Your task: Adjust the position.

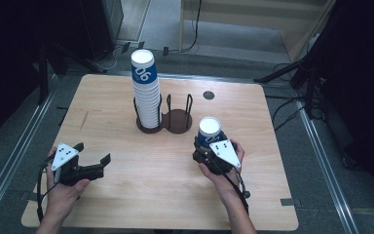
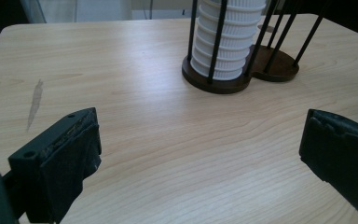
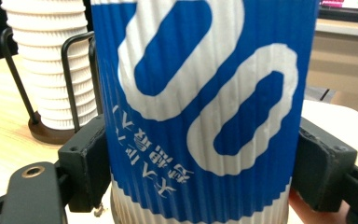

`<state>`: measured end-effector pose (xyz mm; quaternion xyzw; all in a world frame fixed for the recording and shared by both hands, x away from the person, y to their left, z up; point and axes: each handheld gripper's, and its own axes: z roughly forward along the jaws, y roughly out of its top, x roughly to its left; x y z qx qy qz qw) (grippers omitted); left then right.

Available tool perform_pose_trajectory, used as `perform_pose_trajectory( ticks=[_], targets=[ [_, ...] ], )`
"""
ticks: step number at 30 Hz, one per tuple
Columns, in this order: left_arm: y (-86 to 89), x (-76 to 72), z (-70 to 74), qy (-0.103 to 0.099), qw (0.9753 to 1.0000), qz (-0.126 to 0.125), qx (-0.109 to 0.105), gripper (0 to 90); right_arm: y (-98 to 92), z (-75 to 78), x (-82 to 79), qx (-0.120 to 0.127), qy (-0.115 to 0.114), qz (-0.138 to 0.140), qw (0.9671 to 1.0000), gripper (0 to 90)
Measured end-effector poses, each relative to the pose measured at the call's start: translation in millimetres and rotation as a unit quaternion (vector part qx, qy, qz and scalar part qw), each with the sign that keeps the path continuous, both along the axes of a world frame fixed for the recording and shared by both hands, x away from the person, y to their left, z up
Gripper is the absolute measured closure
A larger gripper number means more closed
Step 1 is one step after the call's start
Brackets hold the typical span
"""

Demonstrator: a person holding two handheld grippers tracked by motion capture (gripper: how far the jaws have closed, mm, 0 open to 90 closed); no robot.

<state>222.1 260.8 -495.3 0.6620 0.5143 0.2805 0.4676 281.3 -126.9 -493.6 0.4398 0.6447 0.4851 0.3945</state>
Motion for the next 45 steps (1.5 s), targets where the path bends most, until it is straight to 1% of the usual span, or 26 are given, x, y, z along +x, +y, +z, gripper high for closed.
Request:
perform_pose_trajectory(
  ticks=[5, 7, 8, 12, 13, 14, 16, 20, 24, 25, 26, 29, 30, 31, 32, 33, 35, 36, 37, 38, 39, 41, 42, 43, 44, 45],
  targets=[
    [-20.3, 3.2, 9.8, -0.011, 0.9995, -0.028, 0.004, 0.0, 8.0, -1.6, -3.9, -0.021, -0.009, 0.005, 0.9997, 18.3],
    [-32.7, 7.5, 17.2, -0.022, 0.9988, -0.043, -0.001, 0.0, 12.1, -3.2, -5.6, -0.042, -0.018, -0.002, 0.999, 18.3],
    [-32.7, 7.5, 17.2, -0.022, 0.9988, -0.043, -0.001, 0.0, 13.2, -3.9, -6.4, -0.044, -0.018, -0.002, 0.9989, 18.3],
    [-48.2, 12.5, 24.8, -0.028, 0.9974, -0.067, -0.006, 0.0, 17.0, -6.4, -8.4, -0.05, -0.018, 0.002, 0.9986, 18.3],
    [-53.9, 13.5, 24.8, -0.031, 0.9965, -0.077, -0.013, 0.0, 21.2, -8.4, -10.4, -0.06, -0.021, 0.007, 0.9979, 18.3],
    [-56.3, 14.4, 24.0, -0.03, 0.996, -0.083, -0.015, 0.0, 22.6, -9.0, -11.0, -0.064, -0.023, 0.009, 0.9976, 18.3],
    [-60.0, 16.6, 22.7, -0.027, 0.9952, -0.094, -0.006, 0.0, 26.4, -10.7, -12.9, -0.074, -0.027, 0.015, 0.9968, 18.3],
    [-66.5, 20.0, 21.2, -0.021, 0.9931, -0.115, -0.01, 0.0, 33.5, -14.8, -16.0, -0.089, -0.031, 0.023, 0.9953, 18.4],
    [-76.2, 21.4, 20.6, -0.015, 0.9901, -0.139, -0.012, 0.0, 40.4, -19.7, -19.3, -0.115, -0.04, 0.033, 0.992, 18.4],
    [-76.2, 21.4, 20.6, -0.015, 0.9901, -0.139, -0.012, 0.0, 42.3, -20.8, -20.6, -0.119, -0.041, 0.035, 0.9915, 18.4],
    [-80.3, 21.8, 20.7, -0.01, 0.9889, -0.148, -0.013, 0.0, 44.2, -21.9, -21.9, -0.123, -0.041, 0.037, 0.9908, 18.4],
    [-84.7, 21.1, 21.4, -0.01, 0.9878, -0.155, -0.013, 0.0, 49.9, -25.3, -25.5, -0.137, -0.045, 0.048, 0.9884, 18.4],
    [-88.5, 20.0, 22.7, -0.01, 0.9863, -0.164, -0.013, 0.0, 51.9, -26.4, -26.6, -0.142, -0.047, 0.052, 0.9874, 18.4],
    [-88.5, 20.0, 22.7, -0.01, 0.9863, -0.164, -0.013, 0.0, 53.8, -27.5, -27.6, -0.149, -0.05, 0.056, 0.9861, 18.3],
    [-90.3, 19.3, 23.3, -0.011, 0.9857, -0.168, -0.011, 0.0, 53.8, -27.5, -27.6, -0.149, -0.05, 0.056, 0.9861, 18.3],
    [-92.2, 18.7, 23.7, -0.012, 0.9851, -0.171, -0.011, 0.0, 57.4, -29.0, -29.8, -0.158, -0.055, 0.061, 0.984, 18.3],
    [-94.2, 18.0, 24.6, -0.013, 0.9841, -0.177, -0.009, 0.0, 58.8, -29.5, -31.0, -0.161, -0.055, 0.064, 0.9833, 18.3],
    [-96.0, 17.3, 25.5, -0.014, 0.9832, -0.182, -0.01, 0.0, 61.8, -30.4, -33.3, -0.168, -0.059, 0.068, 0.9817, 18.3],
    [-96.0, 17.3, 25.5, -0.014, 0.9832, -0.182, -0.01, 0.0, 63.4, -30.9, -34.4, -0.171, -0.06, 0.07, 0.981, 18.3],
    [-97.6, 16.5, 26.3, -0.015, 0.9818, -0.189, -0.009, 0.0, 64.8, -31.5, -35.3, -0.174, -0.063, 0.072, 0.98, 18.3],
    [-97.6, 16.5, 26.3, -0.015, 0.9818, -0.189, -0.009, 0.0, 64.8, -31.5, -35.3, -0.174, -0.063, 0.072, 0.98, 18.3],
    [-99.4, 15.9, 26.5, -0.014, 0.9809, -0.194, -0.008, 0.0, 67.3, -32.5, -36.7, -0.184, -0.068, 0.076, 0.9777, 18.3],
    [-101.3, 15.6, 26.3, -0.01, 0.9796, -0.201, -0.007, 0.0, 69.7, -33.5, -38.1, -0.192, -0.072, 0.079, 0.9756, 18.4],
    [-101.3, 15.6, 26.3, -0.01, 0.9796, -0.201, -0.007, 0.0, 69.7, -33.5, -38.1, -0.192, -0.072, 0.079, 0.9756, 18.4],
    [-103.8, 14.9, 25.6, -0.009, 0.9783, -0.207, -0.003, 0.0, 72.7, -34.8, -39.8, -0.201, -0.077, 0.086, 0.9727, 18.3],
    [-103.8, 14.9, 25.6, -0.009, 0.9783, -0.207, -0.003, 0.0, 72.7, -34.8, -39.8, -0.201, -0.077, 0.086, 0.9727, 18.3]
  ],
)
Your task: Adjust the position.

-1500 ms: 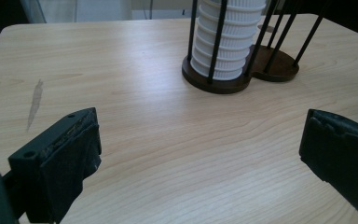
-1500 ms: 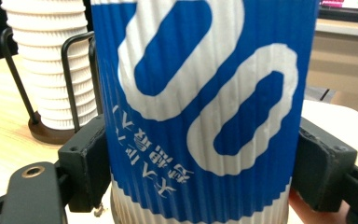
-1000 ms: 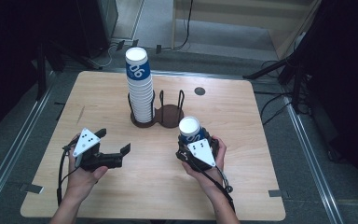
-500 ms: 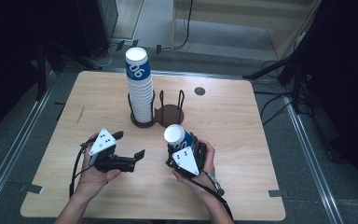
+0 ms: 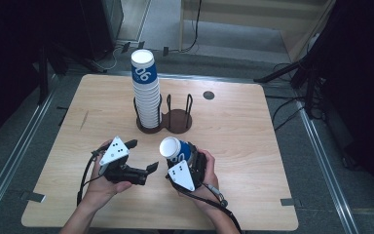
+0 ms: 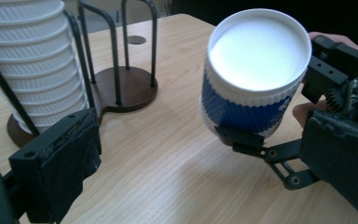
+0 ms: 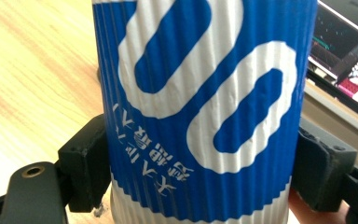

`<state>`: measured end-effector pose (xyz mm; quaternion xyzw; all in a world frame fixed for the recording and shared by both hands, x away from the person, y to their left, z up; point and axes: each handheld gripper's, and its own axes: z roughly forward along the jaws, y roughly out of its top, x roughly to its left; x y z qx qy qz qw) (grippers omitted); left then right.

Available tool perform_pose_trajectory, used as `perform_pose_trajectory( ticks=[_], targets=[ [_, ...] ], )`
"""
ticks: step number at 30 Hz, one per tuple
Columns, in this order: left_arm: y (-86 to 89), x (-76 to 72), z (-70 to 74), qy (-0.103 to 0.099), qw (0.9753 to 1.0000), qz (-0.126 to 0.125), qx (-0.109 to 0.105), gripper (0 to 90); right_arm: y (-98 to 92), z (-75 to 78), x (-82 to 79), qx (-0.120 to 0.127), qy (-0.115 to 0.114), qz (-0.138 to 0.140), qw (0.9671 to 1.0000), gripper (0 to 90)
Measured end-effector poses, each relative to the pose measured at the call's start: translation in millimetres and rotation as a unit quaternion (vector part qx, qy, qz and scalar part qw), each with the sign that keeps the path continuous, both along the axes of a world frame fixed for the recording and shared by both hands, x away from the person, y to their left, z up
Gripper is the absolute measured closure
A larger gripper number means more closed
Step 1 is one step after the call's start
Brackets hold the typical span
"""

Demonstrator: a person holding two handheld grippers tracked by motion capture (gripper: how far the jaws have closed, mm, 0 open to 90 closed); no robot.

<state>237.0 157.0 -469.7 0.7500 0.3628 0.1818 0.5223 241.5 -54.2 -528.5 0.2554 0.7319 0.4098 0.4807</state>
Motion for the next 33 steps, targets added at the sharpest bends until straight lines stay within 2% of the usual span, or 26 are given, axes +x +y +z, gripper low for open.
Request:
perform_pose_trajectory(
  ticks=[5, 6, 12, 13, 15, 19, 22, 27, 33],
  targets=[
    [-6.6, -1.1, -2.2, 0.004, 0.9998, -0.016, 0.007, 0.0, 5.2, -1.1, -3.9, -0.02, -0.01, 0.016, 0.9996, 18.3],
    [-8.3, -1.1, -3.6, 0.009, 0.9997, -0.023, 0.007, 0.0, 6.9, -1.0, -5.5, -0.026, -0.01, 0.026, 0.9993, 18.3],
    [-10.7, -1.1, -5.0, 0.011, 0.9993, -0.035, 0.009, 0.0, 12.0, -1.0, -10.2, -0.043, -0.014, 0.05, 0.9977, 18.3],
    [-10.8, -1.2, -5.0, 0.012, 0.9993, -0.036, 0.009, 2.3, 13.6, -1.7, -12.0, -0.052, -0.019, 0.058, 0.9968, 18.3],
    [-10.6, -1.4, -4.8, 0.01, 0.9994, -0.03, 0.01, 4.1, 13.9, -1.7, -12.5, -0.055, -0.02, 0.061, 0.9964, 18.3],
    [-8.9, -1.3, -4.3, 0.012, 0.9992, -0.037, 0.005, 7.6, 15.4, -1.2, -14.3, -0.058, -0.022, 0.07, 0.9956, 18.3],
    [-9.8, -2.3, -3.9, 0.009, 0.9992, -0.039, 0.007, 12.1, 17.7, -0.9, -16.3, -0.07, -0.03, 0.088, 0.9932, 18.3],
    [-11.3, -3.1, -3.4, 0.009, 0.9989, -0.045, 0.006, 14.5, 20.9, -2.5, -19.0, -0.083, -0.036, 0.097, 0.9911, 18.2],
    [-12.9, -4.2, -2.3, 0.013, 0.9986, -0.051, 0.009, 18.8, 20.6, -2.0, -18.3, -0.091, -0.044, 0.094, 0.9905, 18.2]
  ],
)
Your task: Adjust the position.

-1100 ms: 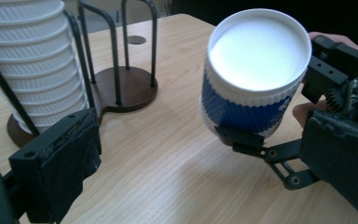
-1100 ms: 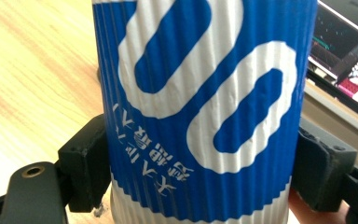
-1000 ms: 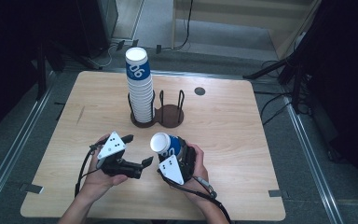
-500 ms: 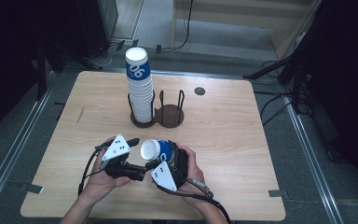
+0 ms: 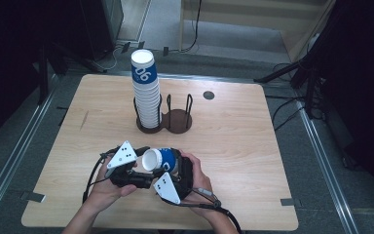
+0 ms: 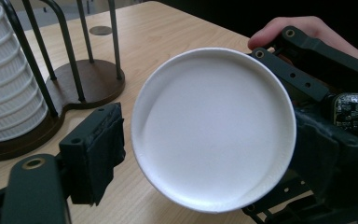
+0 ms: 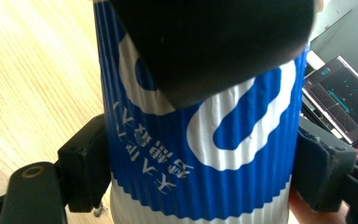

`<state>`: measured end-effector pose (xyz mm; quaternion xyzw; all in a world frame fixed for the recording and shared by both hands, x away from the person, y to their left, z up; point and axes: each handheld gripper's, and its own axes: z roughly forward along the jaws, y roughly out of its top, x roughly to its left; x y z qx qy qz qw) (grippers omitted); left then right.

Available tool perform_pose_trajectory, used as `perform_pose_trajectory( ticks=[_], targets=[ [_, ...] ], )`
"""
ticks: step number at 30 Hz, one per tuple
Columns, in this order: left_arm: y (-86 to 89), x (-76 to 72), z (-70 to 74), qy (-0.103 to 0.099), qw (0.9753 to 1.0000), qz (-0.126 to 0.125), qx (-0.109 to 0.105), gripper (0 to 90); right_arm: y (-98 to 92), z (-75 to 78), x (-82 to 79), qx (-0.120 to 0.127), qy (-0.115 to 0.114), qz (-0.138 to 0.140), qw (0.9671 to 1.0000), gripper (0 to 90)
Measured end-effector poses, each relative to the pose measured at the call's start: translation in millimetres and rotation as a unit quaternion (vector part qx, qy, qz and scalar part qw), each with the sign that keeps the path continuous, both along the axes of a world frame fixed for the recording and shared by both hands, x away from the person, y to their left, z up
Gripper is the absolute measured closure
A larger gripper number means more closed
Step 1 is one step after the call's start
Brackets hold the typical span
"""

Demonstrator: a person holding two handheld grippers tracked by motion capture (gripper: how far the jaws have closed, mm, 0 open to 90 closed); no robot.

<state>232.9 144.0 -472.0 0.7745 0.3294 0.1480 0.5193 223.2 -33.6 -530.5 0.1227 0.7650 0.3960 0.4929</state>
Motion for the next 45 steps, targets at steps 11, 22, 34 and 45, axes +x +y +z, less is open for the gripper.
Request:
perform_pose_trajectory(
  ticks=[11, 22, 34, 45],
  targets=[
    [-1.9, 0.0, 1.7, 0.013, 0.9999, 0.0, 0.007, 27.2, -0.9, -0.9, 0.9, -0.007, -0.008, 0.003, 0.9999, 17.8],
    [1.8, 1.7, 2.6, 0.012, 0.9998, 0.018, -0.003, 28.4, -2.8, 6.3, -0.5, 0.007, 0.006, 0.01, 0.9999, 12.6],
    [16.1, 8.0, 3.0, 0.007, 0.9976, 0.068, -0.012, 28.6, -9.4, 18.4, -3.0, 0.038, 0.025, 0.02, 0.9988, 5.0],
    [22.0, 5.5, 3.4, -0.01, 0.9956, 0.093, -0.009, 28.5, -19.1, 22.9, 0.1, 0.063, 0.038, -0.007, 0.9973, 4.6]
  ],
)
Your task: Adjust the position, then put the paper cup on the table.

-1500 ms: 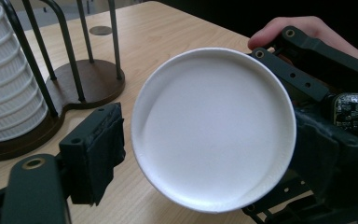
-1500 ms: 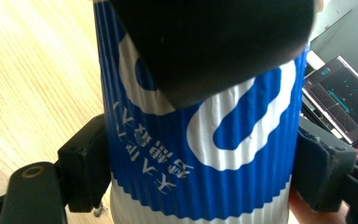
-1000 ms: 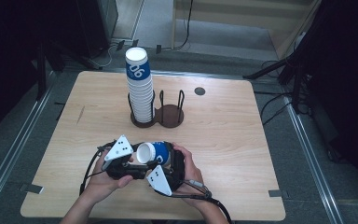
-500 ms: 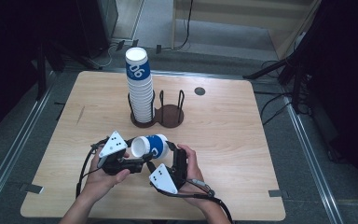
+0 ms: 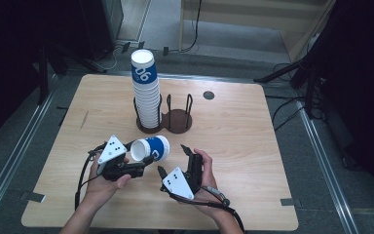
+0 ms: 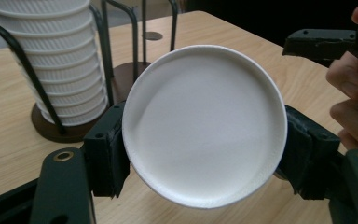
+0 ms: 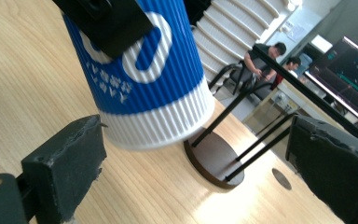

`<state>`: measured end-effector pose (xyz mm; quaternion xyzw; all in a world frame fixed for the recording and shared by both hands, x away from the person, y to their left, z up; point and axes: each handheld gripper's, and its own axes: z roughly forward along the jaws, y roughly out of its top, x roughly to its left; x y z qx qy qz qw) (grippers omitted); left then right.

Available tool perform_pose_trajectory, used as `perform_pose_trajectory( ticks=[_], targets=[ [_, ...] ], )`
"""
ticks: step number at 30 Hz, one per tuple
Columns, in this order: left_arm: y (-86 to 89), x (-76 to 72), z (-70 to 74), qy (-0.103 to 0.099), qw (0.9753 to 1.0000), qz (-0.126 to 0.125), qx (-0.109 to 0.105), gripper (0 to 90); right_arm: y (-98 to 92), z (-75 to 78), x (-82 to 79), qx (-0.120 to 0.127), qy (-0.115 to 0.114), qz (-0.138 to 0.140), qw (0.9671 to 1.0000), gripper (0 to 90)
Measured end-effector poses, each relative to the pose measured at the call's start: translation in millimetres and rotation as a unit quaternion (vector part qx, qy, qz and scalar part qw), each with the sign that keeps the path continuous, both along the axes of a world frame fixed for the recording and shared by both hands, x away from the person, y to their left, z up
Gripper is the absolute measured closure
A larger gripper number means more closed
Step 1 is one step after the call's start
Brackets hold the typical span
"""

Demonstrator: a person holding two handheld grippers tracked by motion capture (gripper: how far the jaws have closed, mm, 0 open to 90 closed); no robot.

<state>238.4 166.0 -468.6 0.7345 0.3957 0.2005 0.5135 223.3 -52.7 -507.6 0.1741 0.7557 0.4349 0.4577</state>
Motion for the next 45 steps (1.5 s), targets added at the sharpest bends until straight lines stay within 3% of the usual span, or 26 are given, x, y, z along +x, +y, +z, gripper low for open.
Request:
perform_pose_trajectory(
  ticks=[6, 7, 14, 17, 19, 20, 23, 25, 26, 27, 29, 30, 31, 32, 33, 35, 37, 38, 39, 40, 41, 42, 45],
  targets=[
    [1.2, 1.1, -2.0, -0.004, 1.0, 0.007, 0.005, 28.4, -2.0, -0.9, 1.4, 0.019, 0.012, -0.02, 0.9995, 4.8],
    [1.1, 1.4, -2.7, -0.004, 1.0, 0.007, 0.004, 28.4, -3.5, -0.8, 2.5, 0.033, 0.02, -0.025, 0.9989, 4.8],
    [6.2, 3.5, -3.4, -0.017, 0.9995, 0.02, -0.017, 28.4, -5.5, -1.6, 3.3, 0.065, 0.04, -0.052, 0.9957, 5.4],
    [8.2, 3.6, -3.1, -0.019, 0.999, 0.029, -0.028, 28.4, -5.6, -0.7, 4.0, 0.084, 0.053, -0.068, 0.9927, 6.0],
    [8.9, 4.1, -4.1, -0.023, 0.9987, 0.033, -0.031, 28.4, -6.7, 0.8, 5.5, 0.107, 0.068, -0.082, 0.9885, 7.0],
    [8.9, 4.1, -4.1, -0.023, 0.9987, 0.033, -0.031, 28.4, -6.7, 0.8, 5.5, 0.107, 0.068, -0.082, 0.9885, 7.0],
    [8.9, 5.6, -5.9, -0.033, 0.9978, 0.041, -0.041, 28.4, -6.9, 2.0, 6.2, 0.12, 0.097, -0.093, 0.9837, 7.5],
    [9.1, 6.3, -6.3, -0.034, 0.9974, 0.036, -0.052, 28.4, -6.5, 1.8, 5.8, 0.12, 0.1, -0.097, 0.983, 7.5],
    [8.7, 6.3, -6.4, -0.035, 0.9972, 0.035, -0.056, 28.4, -6.2, 2.4, 5.3, 0.127, 0.113, -0.101, 0.9802, 7.6],
    [8.5, 6.3, -6.5, -0.037, 0.9972, 0.035, -0.056, 28.4, -6.2, 2.4, 5.3, 0.127, 0.113, -0.101, 0.9802, 7.6],
    [7.4, 6.3, -7.2, -0.041, 0.9968, 0.036, -0.057, 28.4, -6.8, 4.0, 5.6, 0.139, 0.122, -0.109, 0.9767, 7.1],
    [6.9, 6.4, -7.8, -0.044, 0.9966, 0.037, -0.059, 28.4, -8.9, 6.9, 7.0, 0.158, 0.141, -0.118, 0.9701, 5.2],
    [6.6, 6.4, -8.3, -0.045, 0.9965, 0.037, -0.06, 28.4, -8.9, 6.9, 7.0, 0.158, 0.141, -0.118, 0.9701, 5.2],
    [6.4, 6.4, -8.8, -0.046, 0.9964, 0.037, -0.061, 28.4, -10.5, 9.0, 7.5, 0.166, 0.156, -0.12, 0.9664, 5.4],
    [6.6, 6.6, -9.2, -0.047, 0.9961, 0.035, -0.066, 28.4, -10.8, 10.4, 7.1, 0.165, 0.164, -0.115, 0.9657, 5.4],
    [6.9, 7.0, -10.0, -0.051, 0.9953, 0.034, -0.075, 28.3, -8.3, 10.7, 5.2, 0.155, 0.155, -0.124, 0.9677, 5.7],
    [6.5, 7.2, -10.4, -0.055, 0.9944, 0.037, -0.082, 28.3, -7.1, 11.2, 4.1, 0.162, 0.158, -0.127, 0.9658, 5.9],
    [6.5, 7.0, -10.8, -0.059, 0.9939, 0.04, -0.084, 28.3, -7.2, 12.9, 4.2, 0.183, 0.172, -0.133, 0.9587, 6.2],
    [6.5, 7.0, -10.8, -0.059, 0.9939, 0.04, -0.084, 28.3, -7.2, 12.9, 4.2, 0.183, 0.172, -0.133, 0.9587, 6.2],
    [6.7, 6.9, -10.9, -0.06, 0.9936, 0.04, -0.087, 28.3, -7.5, 13.6, 4.5, 0.19, 0.176, -0.136, 0.9564, 6.2],
    [6.4, 6.6, -11.2, -0.061, 0.9925, 0.043, -0.097, 28.3, -8.3, 16.6, 4.1, 0.204, 0.183, -0.14, 0.9515, 6.2],
    [6.4, 6.6, -11.2, -0.061, 0.9925, 0.043, -0.097, 28.3, -8.3, 16.6, 4.1, 0.204, 0.183, -0.14, 0.9515, 6.2],
    [5.5, 5.8, -12.7, -0.065, 0.9921, 0.045, -0.098, 28.2, -10.8, 23.4, 2.1, 0.237, 0.187, -0.138, 0.9432, 7.0]
  ],
)
